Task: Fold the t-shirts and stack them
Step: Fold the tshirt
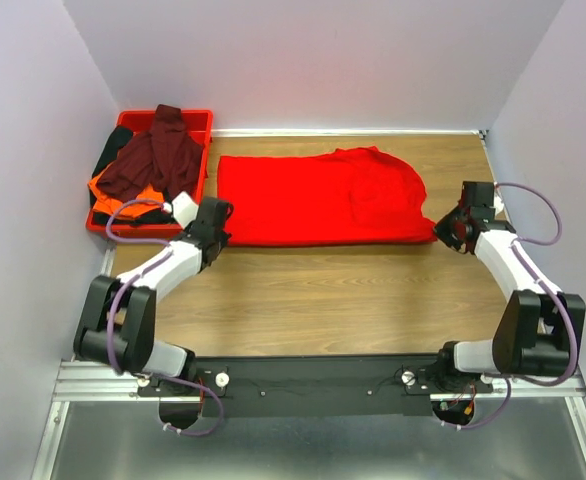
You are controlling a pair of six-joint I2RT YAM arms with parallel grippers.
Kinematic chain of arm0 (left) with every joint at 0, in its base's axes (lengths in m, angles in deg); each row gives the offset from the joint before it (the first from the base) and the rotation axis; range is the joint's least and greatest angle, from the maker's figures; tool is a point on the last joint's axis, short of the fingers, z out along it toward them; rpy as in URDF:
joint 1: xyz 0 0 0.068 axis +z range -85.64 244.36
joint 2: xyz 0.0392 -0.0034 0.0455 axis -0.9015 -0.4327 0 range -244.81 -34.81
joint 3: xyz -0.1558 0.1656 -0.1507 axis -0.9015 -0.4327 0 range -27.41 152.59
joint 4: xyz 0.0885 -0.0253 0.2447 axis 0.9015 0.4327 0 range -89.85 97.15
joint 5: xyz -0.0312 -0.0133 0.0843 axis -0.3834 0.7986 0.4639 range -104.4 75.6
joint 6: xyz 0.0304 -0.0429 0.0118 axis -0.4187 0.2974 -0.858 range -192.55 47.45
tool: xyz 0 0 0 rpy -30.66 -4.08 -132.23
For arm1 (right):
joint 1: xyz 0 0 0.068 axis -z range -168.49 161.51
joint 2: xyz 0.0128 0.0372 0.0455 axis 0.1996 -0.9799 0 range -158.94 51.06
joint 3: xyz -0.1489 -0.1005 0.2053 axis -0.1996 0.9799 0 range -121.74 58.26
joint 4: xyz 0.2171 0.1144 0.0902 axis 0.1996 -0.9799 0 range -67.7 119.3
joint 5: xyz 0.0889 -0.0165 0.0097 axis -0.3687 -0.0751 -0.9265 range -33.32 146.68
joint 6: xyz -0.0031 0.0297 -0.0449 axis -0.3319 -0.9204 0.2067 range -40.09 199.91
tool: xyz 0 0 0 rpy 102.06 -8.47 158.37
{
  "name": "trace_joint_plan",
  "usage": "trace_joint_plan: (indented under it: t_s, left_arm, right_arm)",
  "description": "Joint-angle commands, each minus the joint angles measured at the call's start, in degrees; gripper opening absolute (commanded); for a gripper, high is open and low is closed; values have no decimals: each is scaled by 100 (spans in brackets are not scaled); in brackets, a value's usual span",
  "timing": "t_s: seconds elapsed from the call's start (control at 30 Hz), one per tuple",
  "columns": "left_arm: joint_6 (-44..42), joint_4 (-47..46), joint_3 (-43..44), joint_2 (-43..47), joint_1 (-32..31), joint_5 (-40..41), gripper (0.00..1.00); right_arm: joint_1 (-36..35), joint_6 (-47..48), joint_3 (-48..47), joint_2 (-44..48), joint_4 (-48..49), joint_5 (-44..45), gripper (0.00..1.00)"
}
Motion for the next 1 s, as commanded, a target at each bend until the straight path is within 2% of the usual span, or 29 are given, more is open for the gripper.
trace_joint_plan:
  t_s: [0.0, 0.2, 0.37, 0.47, 0.5, 0.57, 0.6, 0.67, 0.7, 0.83, 0.9, 0.97]
  left_arm:
    - [229, 288, -702, 795, -27, 103, 0]
    - [361, 542, -1538, 2252, -71, -170, 0]
    - [405, 683, -1943, 2958, -89, -425, 0]
    - [396, 762, -2093, 3265, -89, -592, 0]
    - [379, 763, -2154, 3414, -89, -644, 0]
    - [317, 771, -2190, 3573, -89, -750, 15]
    - [317, 815, -2181, 3722, -89, -759, 32]
    - [230, 903, -2094, 3863, -89, -733, 42]
    - [168, 912, -1954, 3977, -89, -733, 51]
    - [-306, 894, -1304, 3803, -89, -619, 52]
    - [-673, 1008, -761, 3375, -80, -505, 53]
    - [-1017, 1018, -425, 3039, -80, -443, 53]
  right_arm:
    - [89, -84, 277, 448, -953, 122, 0]
    - [142, -251, 594, 1345, -1807, 175, 0]
    - [160, -365, 743, 1890, -2290, -71, 3]
    - [160, -365, 796, 2084, -2528, -150, 23]
    - [160, -357, 805, 2128, -2615, -116, 43]
    - [160, -260, 753, 2181, -2695, -54, 61]
    - [160, -199, 700, 2181, -2687, -54, 71]
    - [169, 37, 499, 2137, -2643, -97, 78]
    - [160, 135, 428, 2085, -2425, -202, 80]
    - [116, 338, 339, 1909, -1108, -1371, 81]
    - [-59, 197, 217, 1567, -257, -1390, 81]
    - [-489, 223, -107, 1050, 11, -865, 80]
